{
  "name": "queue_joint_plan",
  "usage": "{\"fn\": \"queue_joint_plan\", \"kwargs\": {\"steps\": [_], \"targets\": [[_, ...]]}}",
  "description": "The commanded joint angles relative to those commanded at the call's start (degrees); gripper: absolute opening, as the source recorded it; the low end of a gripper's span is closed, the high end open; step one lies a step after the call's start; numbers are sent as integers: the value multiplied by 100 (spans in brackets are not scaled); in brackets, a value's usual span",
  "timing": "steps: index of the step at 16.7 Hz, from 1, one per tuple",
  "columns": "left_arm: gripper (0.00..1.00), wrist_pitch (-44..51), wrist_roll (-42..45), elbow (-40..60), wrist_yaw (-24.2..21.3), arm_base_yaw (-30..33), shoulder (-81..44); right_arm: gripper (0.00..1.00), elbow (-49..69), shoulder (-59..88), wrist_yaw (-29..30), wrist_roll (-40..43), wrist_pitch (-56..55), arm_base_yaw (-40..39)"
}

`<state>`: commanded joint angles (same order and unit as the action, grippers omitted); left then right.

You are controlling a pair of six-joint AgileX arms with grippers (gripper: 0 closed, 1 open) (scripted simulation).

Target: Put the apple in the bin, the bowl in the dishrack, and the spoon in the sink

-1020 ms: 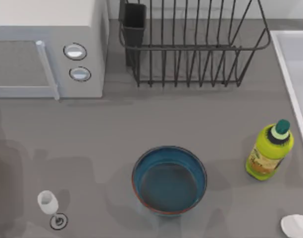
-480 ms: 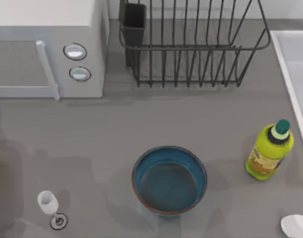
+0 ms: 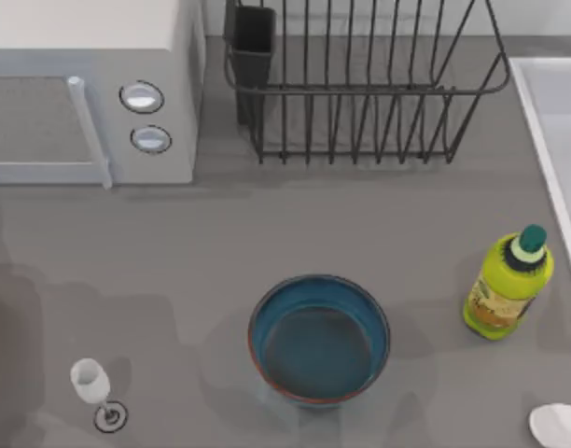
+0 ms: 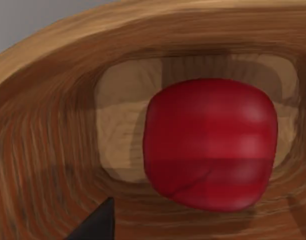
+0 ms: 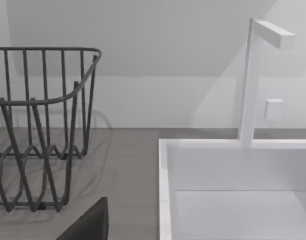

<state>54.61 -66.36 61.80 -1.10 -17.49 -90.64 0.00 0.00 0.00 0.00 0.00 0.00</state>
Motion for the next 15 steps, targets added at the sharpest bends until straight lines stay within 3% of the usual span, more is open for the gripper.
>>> {"fn": "queue_joint_plan", "kwargs": {"steps": [6, 15], "targets": [[100, -506, 603, -566, 8, 164, 815, 100, 0, 0, 0, 0, 0, 0], [100, -2842, 3478, -3234, 54, 900, 4833, 100, 0, 0, 0, 0, 0, 0]]}}
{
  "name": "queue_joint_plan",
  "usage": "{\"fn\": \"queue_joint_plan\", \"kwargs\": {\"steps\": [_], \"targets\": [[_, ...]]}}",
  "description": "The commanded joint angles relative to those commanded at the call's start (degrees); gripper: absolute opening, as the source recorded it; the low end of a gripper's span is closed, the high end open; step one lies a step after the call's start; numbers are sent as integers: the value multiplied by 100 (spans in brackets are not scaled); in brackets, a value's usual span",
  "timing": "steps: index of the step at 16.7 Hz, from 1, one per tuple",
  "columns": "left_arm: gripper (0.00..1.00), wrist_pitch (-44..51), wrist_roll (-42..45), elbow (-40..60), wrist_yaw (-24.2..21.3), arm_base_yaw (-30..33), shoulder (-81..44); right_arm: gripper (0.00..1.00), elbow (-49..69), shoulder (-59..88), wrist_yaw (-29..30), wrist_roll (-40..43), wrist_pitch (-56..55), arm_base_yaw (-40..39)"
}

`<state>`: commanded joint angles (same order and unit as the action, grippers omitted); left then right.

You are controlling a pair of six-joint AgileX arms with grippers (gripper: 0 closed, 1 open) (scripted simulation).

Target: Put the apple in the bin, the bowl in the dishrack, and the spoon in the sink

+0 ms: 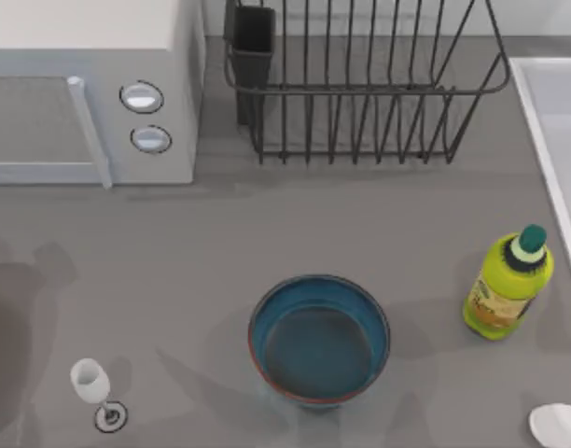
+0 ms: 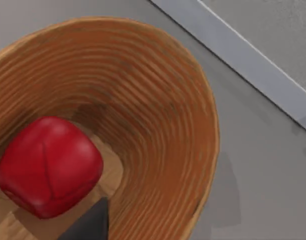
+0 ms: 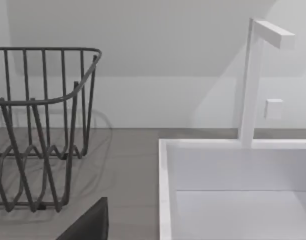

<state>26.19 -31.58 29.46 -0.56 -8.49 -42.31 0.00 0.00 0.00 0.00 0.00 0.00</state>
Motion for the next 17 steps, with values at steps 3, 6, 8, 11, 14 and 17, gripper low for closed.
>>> {"fn": "queue_joint_plan", "kwargs": {"steps": [3, 6, 8, 11, 14, 17], "targets": [[100, -879, 1101, -1005, 19, 283, 1539, 100, 0, 0, 0, 0, 0, 0], [100, -1683, 2071, -1916, 37, 544, 2865, 100, 0, 0, 0, 0, 0, 0], [100, -2129, 2581, -2401, 47, 688, 3539, 100, 0, 0, 0, 0, 0, 0], [100, -2548, 3071, -2863, 55, 825, 4134, 100, 0, 0, 0, 0, 0, 0], [100, -2620, 3158, -2946, 57, 849, 4231, 100, 0, 0, 0, 0, 0, 0], [100, -2620, 3158, -2946, 57, 849, 4231, 100, 0, 0, 0, 0, 0, 0]]}}
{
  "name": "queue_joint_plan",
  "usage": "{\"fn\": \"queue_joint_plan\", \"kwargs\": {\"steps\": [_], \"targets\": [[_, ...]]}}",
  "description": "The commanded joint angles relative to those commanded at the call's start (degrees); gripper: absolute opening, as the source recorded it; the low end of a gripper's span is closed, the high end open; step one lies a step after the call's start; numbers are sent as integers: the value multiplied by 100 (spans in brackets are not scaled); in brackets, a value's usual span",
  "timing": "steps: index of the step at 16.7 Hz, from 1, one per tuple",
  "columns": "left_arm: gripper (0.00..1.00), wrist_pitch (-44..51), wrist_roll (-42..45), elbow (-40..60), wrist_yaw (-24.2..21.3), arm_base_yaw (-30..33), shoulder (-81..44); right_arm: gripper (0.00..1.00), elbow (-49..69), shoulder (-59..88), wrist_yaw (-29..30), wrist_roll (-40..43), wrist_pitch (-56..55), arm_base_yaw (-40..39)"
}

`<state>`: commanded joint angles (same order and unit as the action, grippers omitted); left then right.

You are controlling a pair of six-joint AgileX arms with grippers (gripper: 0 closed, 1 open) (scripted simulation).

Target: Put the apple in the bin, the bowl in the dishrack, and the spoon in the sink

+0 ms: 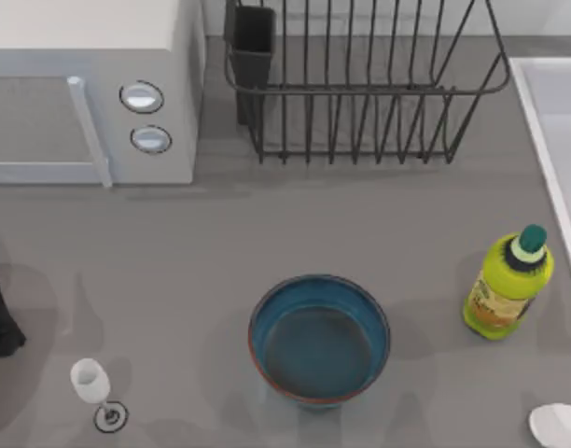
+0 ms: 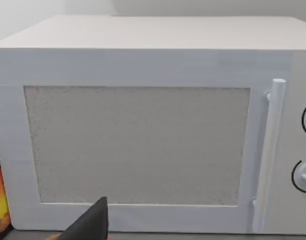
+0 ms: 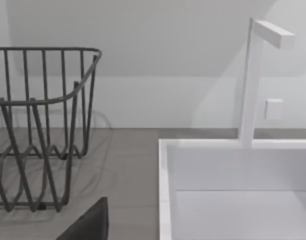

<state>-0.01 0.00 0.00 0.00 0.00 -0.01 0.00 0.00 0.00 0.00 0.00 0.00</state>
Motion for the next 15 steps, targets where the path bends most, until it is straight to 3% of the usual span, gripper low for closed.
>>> {"fn": "queue_joint_plan", "kwargs": {"steps": [3, 7, 15], "targets": [[100, 0, 0, 0, 0, 0, 0, 100, 164, 178, 2, -131, 136, -151], [100, 0, 0, 0, 0, 0, 0, 100, 1123, 1269, 20, -795, 926, -946], [100, 0, 0, 0, 0, 0, 0, 100, 4651, 5522, 63, -2585, 3707, -3089]]}}
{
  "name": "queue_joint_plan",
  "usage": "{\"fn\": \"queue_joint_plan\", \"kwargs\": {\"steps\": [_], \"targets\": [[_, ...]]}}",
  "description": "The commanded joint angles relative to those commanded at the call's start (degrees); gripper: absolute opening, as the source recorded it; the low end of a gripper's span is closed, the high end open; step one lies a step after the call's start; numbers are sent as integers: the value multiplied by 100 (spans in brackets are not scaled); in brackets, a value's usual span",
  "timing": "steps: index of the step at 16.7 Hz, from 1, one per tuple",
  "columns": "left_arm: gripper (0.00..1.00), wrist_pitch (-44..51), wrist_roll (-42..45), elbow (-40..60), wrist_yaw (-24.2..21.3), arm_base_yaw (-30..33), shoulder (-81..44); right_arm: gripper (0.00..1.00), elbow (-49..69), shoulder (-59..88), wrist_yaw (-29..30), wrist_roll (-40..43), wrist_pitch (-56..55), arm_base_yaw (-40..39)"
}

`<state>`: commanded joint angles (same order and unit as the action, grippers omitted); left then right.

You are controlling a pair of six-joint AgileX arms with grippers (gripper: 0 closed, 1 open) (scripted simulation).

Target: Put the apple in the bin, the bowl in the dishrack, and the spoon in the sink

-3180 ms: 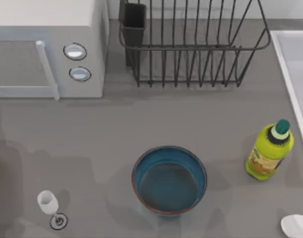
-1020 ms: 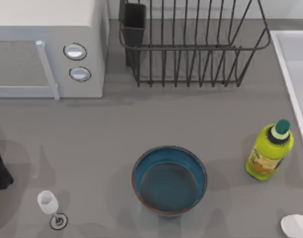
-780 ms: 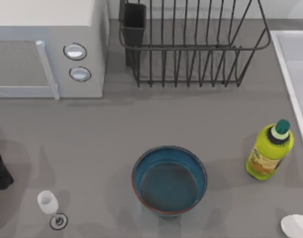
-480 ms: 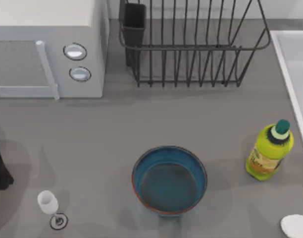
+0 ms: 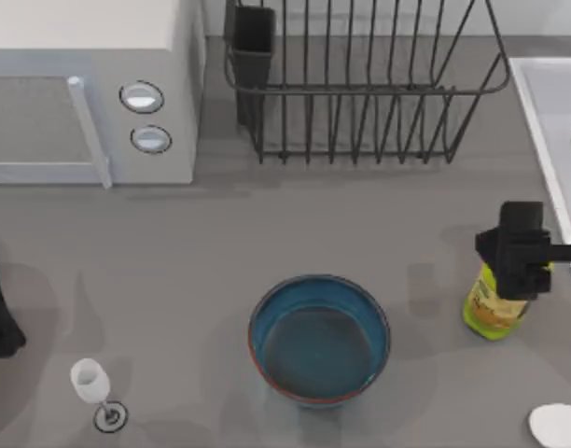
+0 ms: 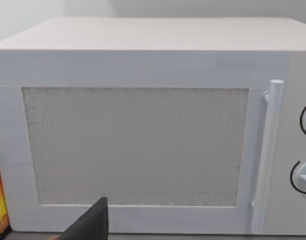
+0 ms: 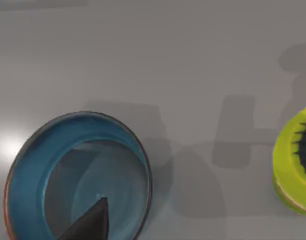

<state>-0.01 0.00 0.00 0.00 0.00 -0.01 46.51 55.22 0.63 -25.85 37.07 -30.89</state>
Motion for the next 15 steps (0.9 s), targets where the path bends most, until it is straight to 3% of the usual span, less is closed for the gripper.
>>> {"fn": "queue_joint_plan", "kwargs": {"steps": [8, 15], "targets": [[100, 0, 0, 0, 0, 0, 0, 100, 3346, 4094, -36, -1226, 2556, -950], [100, 0, 0, 0, 0, 0, 0, 100, 4178, 5224, -58, -1473, 3377, -1047]]}}
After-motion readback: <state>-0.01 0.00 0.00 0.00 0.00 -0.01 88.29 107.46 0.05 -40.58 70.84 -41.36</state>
